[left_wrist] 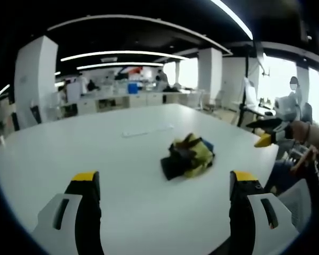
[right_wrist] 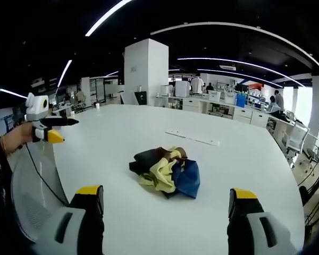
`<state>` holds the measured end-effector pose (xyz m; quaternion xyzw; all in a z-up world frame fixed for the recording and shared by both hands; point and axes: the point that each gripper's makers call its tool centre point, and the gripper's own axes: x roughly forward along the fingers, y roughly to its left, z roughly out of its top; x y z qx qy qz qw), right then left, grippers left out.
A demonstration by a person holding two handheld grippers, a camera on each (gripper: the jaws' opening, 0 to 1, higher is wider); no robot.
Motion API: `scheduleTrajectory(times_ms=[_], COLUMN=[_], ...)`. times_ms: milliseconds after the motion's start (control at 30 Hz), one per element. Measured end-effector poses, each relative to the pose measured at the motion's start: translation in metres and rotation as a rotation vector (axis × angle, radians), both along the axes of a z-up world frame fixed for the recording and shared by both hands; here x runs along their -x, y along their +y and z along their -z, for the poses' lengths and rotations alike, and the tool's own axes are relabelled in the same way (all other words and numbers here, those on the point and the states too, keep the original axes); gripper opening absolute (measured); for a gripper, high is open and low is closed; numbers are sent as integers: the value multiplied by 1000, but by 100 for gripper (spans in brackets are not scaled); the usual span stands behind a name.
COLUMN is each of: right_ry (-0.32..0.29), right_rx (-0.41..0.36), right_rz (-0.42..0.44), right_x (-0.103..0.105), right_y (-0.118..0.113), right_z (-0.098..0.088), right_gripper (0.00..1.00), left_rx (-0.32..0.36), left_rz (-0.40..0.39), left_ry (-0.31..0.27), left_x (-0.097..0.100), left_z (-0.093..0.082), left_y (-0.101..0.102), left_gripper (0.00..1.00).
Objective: Fold the garment on the visible template until the final outline fits inside the template.
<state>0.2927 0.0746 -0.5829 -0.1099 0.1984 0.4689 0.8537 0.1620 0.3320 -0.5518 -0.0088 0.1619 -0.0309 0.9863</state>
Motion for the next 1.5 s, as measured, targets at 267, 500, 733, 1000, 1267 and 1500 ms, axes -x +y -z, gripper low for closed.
scheduleTrajectory(times_ms=[267, 500, 733, 1000, 1267, 1500], right_ry=[2, -3, -4, 19, 29, 35], right_rx=[1, -11, 3, 3, -14, -5], right_rz=[-4, -11, -43, -71, -104, -118], right_x=[-1, -4, -6, -11, -19, -30], right_y=[2, 7, 18, 28, 41, 51], right_z=[1, 0, 5, 12, 15, 24], right_gripper=[98, 95, 93, 87, 71, 51], left_rx=[-4, 21, 25, 29, 43, 64], left_rz=[6, 15, 34, 49, 71, 107], left_ry=[4, 6, 0, 2, 9, 14], left_x=[-2, -5, -13, -21, -32, -46], left_z=[1, 6, 6, 12, 20, 26], left_y=[0, -2, -4, -2, -5, -10], left_gripper=[98, 95, 93, 89, 83, 74])
